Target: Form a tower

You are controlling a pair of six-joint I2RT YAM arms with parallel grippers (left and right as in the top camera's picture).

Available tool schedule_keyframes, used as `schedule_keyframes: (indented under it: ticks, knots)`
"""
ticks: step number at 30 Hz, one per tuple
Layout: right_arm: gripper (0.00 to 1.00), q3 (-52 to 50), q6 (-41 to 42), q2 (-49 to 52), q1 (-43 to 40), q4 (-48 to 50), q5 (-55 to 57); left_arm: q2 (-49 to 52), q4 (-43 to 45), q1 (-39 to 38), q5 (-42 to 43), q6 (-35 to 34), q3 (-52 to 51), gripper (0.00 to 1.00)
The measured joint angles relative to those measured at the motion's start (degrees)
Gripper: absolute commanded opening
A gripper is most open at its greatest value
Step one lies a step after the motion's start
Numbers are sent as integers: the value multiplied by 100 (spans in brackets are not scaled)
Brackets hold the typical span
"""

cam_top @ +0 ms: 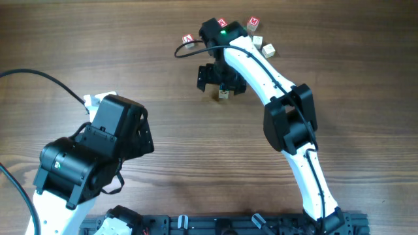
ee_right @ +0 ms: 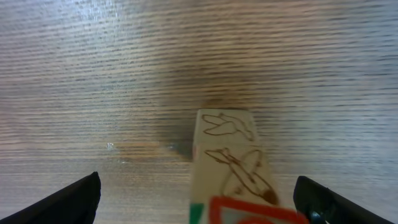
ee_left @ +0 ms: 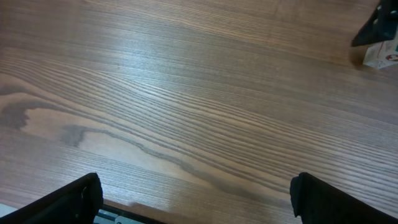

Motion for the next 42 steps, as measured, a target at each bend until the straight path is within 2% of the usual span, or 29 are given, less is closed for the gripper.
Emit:
schedule_keyframes:
  ticks: [2,8,17,25,42]
  knots:
    - [98,0,-2,42,0,0,37,0,0,0,0,0,0,100]
    - [80,0,-42,44,-4,-2,175,0,0,0,0,0,0,100]
    - [63,0,-70,46,-4,-2,219,0,0,0,0,0,0,100]
    - [53,0,-70,46,-4,-2,323,0,0,0,0,-2,0,100]
    - [38,0,-181,46,-4,-2,367,0,0,0,0,0,0,100]
